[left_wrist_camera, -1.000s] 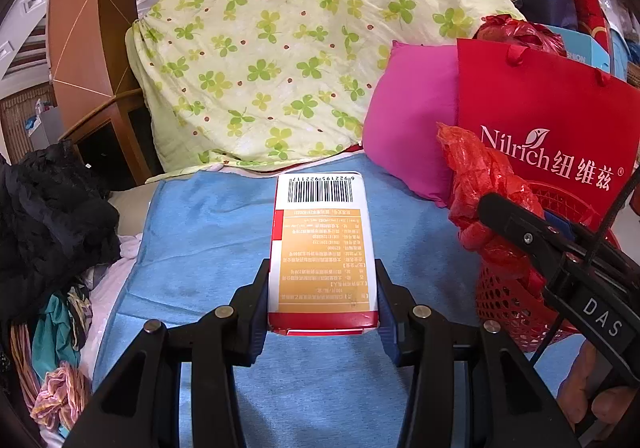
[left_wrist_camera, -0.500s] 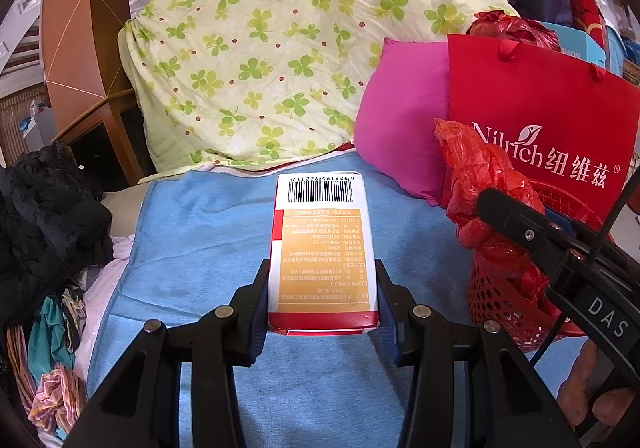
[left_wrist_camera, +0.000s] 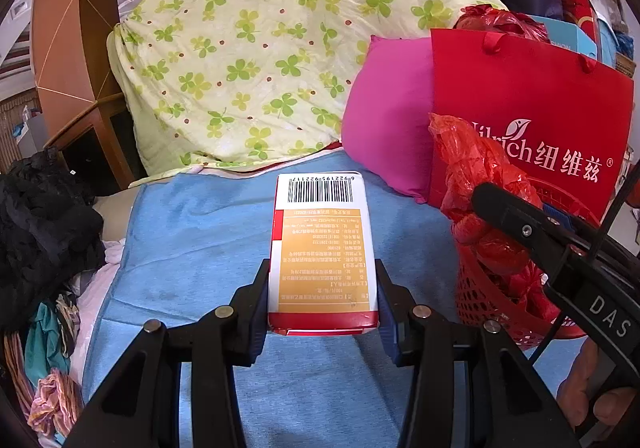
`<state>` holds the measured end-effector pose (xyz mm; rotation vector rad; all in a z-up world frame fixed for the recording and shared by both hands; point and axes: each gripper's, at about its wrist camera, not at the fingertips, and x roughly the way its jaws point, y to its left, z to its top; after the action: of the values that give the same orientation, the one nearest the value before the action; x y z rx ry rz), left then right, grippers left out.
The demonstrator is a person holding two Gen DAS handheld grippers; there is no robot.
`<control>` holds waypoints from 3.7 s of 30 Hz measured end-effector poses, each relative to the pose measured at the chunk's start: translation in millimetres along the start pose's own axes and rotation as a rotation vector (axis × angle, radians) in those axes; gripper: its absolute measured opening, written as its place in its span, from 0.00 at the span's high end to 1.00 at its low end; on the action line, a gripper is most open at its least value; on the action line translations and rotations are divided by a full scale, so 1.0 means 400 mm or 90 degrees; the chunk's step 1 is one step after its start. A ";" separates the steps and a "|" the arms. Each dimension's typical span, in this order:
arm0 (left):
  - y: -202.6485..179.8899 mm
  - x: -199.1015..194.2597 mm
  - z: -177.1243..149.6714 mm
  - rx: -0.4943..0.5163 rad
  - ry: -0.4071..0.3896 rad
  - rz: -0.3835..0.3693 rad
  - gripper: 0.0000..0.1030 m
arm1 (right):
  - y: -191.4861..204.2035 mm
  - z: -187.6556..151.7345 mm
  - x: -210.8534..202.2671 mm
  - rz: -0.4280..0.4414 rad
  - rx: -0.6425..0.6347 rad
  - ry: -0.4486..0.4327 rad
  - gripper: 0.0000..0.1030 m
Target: Collect trash
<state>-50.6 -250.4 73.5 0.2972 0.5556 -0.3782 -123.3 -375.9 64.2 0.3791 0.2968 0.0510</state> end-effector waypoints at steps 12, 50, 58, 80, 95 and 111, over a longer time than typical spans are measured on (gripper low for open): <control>-0.024 0.012 -0.001 0.008 0.008 -0.009 0.54 | -0.006 -0.004 -0.018 -0.016 0.006 -0.003 0.55; -0.128 0.038 0.033 0.044 0.001 -0.086 0.54 | -0.130 0.011 -0.097 -0.069 0.051 -0.028 0.55; -0.204 0.049 0.044 0.046 -0.006 -0.177 0.54 | -0.202 0.019 -0.141 -0.096 0.085 -0.043 0.55; -0.269 0.047 0.016 0.070 0.008 -0.228 0.32 | -0.334 0.026 -0.206 -0.118 0.209 -0.064 0.41; -0.127 -0.050 0.017 0.061 -0.030 -0.140 0.17 | -0.235 0.014 -0.202 -0.224 0.107 -0.079 0.41; 0.024 -0.163 -0.006 0.026 -0.055 -0.113 0.11 | -0.038 -0.040 -0.351 -0.272 0.042 -0.077 0.33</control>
<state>-98.6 -223.6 109.6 0.2700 0.4905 -0.5717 -262.4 -399.1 83.0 0.3754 0.2555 -0.3998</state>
